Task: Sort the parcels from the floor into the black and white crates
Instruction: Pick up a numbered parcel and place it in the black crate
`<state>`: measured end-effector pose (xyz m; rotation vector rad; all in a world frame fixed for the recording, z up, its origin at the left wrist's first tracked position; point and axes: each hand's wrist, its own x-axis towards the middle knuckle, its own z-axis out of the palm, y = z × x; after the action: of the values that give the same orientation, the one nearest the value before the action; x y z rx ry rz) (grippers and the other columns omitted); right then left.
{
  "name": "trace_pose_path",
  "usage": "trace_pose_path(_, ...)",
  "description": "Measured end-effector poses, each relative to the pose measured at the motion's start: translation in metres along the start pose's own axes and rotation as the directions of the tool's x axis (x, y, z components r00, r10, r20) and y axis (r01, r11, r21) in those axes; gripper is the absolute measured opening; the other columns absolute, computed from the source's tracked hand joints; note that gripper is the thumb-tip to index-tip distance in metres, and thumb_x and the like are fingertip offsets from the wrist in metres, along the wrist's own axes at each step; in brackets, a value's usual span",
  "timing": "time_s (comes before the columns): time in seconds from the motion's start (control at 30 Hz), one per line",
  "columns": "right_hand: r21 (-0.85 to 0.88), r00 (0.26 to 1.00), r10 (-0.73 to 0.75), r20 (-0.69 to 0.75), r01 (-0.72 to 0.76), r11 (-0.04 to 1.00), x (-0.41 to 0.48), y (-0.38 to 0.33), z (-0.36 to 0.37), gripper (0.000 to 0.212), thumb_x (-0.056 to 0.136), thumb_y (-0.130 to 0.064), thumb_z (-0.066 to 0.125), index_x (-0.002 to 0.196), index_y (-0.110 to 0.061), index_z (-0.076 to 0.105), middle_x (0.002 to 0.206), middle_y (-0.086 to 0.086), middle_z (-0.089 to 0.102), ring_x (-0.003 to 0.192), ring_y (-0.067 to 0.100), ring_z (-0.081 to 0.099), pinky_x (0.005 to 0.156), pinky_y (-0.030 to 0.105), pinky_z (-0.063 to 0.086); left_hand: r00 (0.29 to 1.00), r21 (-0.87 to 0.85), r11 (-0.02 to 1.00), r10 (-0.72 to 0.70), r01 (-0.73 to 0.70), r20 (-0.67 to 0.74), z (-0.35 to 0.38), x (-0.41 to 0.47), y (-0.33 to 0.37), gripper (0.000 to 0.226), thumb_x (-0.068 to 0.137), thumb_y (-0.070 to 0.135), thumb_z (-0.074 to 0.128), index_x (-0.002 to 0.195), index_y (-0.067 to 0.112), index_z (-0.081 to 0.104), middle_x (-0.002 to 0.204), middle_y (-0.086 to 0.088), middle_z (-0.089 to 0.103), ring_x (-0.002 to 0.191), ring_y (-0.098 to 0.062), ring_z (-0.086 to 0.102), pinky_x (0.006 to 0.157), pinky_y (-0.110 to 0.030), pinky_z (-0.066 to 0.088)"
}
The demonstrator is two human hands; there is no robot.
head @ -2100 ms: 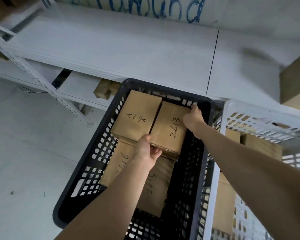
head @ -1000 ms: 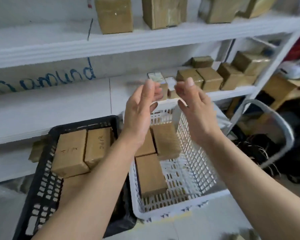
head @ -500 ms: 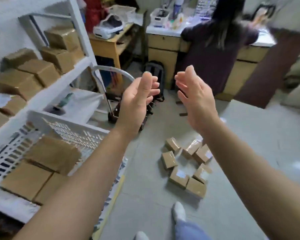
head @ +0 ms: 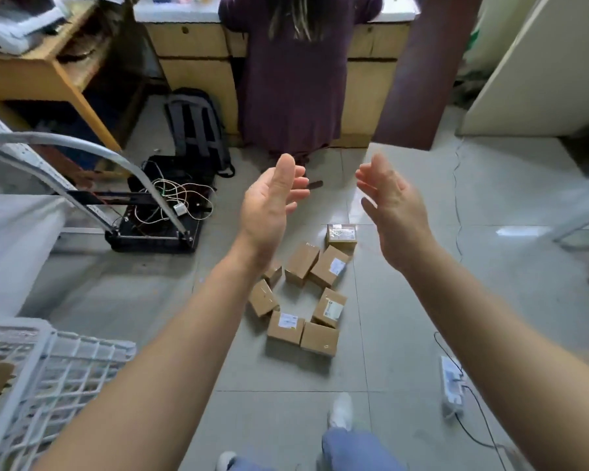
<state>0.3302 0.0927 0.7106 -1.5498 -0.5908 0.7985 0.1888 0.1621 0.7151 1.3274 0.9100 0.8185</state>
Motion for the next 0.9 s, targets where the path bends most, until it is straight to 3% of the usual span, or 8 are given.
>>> trace_pose_path(0.27,-0.06,0.986,0.164,0.034,-0.162,0.985,0.075,0.044,-0.036,0.034,0.089,-0.059,0.047,0.094,-0.028,0.061,0.111,-0.008,0.063,0.113,0.01,0.055,0.106,0.04,0.039,0.973,-0.118,0.977,-0.195,0.18,-0.124,0.041,0.047,-0.057,0.046,0.099,0.046,0.034,0.103,0.009,0.061,0.102,-0.01,0.064,0.093,-0.02,0.062,0.095,-0.043,0.047)
trace_pose_path(0.6,-0.163,0.963,0.232,0.136,-0.209,0.964,0.173,0.085,0.039,0.038,0.088,-0.06,0.048,0.094,-0.025,0.062,0.112,-0.005,0.064,0.111,0.011,0.057,0.107,0.042,0.037,0.908,-0.221,0.936,-0.326,0.272,-0.262,-0.003,0.132,-0.116,0.042,0.098,0.049,0.036,0.094,0.015,0.06,0.092,-0.004,0.063,0.09,-0.019,0.061,0.087,-0.036,0.045)
trace_pose_path(0.73,-0.241,0.942,0.277,0.191,-0.229,0.943,0.218,0.118,0.064,0.047,0.088,-0.062,0.047,0.103,-0.02,0.061,0.116,-0.003,0.063,0.111,0.012,0.057,0.106,0.042,0.039,0.865,-0.249,0.907,-0.406,0.34,-0.294,-0.011,0.162,-0.154,0.04,0.098,0.049,0.035,0.092,0.017,0.059,0.09,-0.002,0.061,0.087,-0.018,0.06,0.085,-0.035,0.043)
trace_pose_path(0.9,-0.352,0.914,0.313,0.259,-0.212,0.912,0.27,0.168,0.088,0.055,0.088,-0.061,0.048,0.104,-0.011,0.064,0.115,0.01,0.064,0.113,0.022,0.057,0.101,0.039,0.043,0.795,-0.302,0.868,-0.487,0.394,-0.362,-0.016,0.197,-0.207,0.042,0.098,0.049,0.034,0.095,0.015,0.058,0.092,-0.004,0.059,0.086,-0.019,0.06,0.08,-0.035,0.042)
